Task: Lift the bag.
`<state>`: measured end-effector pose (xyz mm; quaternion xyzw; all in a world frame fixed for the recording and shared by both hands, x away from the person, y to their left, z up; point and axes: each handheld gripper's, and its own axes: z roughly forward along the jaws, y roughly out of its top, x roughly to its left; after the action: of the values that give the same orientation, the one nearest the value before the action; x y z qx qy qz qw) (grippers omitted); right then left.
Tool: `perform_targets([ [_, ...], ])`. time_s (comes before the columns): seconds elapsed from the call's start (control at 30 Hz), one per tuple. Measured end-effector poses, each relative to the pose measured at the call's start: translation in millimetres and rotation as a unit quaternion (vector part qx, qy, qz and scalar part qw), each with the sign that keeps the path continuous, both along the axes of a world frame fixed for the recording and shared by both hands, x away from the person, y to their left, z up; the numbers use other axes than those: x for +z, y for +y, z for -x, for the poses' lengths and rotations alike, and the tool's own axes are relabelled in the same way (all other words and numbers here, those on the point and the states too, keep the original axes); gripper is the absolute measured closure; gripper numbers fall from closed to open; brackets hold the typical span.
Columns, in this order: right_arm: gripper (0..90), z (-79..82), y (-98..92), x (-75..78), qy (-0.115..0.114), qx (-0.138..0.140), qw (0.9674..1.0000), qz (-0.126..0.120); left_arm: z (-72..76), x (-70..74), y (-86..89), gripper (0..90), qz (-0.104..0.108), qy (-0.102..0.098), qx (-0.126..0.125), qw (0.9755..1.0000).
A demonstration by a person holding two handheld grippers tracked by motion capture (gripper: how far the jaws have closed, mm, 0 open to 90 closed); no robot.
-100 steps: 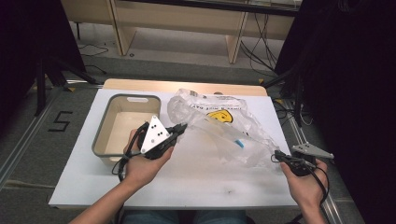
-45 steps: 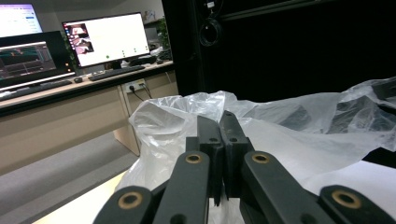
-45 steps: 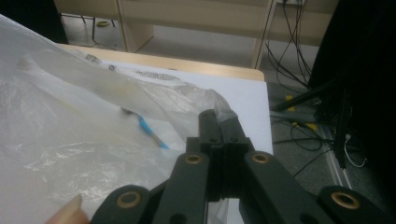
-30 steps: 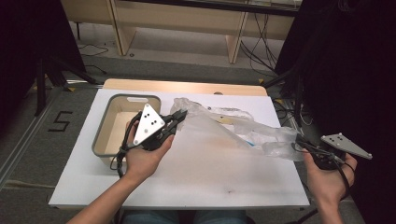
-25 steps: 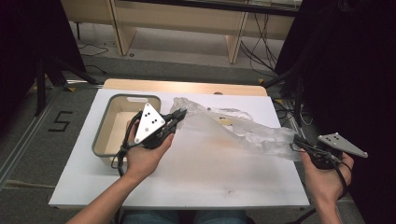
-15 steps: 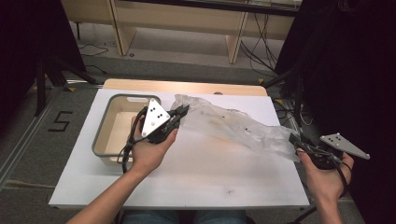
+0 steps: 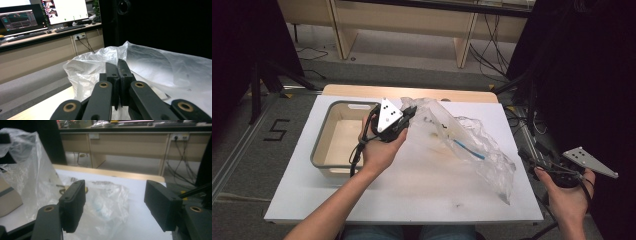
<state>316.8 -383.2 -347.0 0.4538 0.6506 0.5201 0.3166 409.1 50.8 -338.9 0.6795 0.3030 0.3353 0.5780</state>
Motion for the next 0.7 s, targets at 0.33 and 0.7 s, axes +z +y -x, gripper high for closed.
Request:
perform_targets([
  [0.33,38.8,-3.3,-19.7,-44.7,0.096,0.035,0.9903,0.094,-11.6,-0.1,3.0,89.3,-0.002,0.008,0.013,0.9999],
  [0.7,28.5,-11.7,3.8,-67.2,0.107,0.129,0.9768,0.133,-16.7,-1.3,2.5,89.2,-0.006,0.013,0.018,0.9997],
])
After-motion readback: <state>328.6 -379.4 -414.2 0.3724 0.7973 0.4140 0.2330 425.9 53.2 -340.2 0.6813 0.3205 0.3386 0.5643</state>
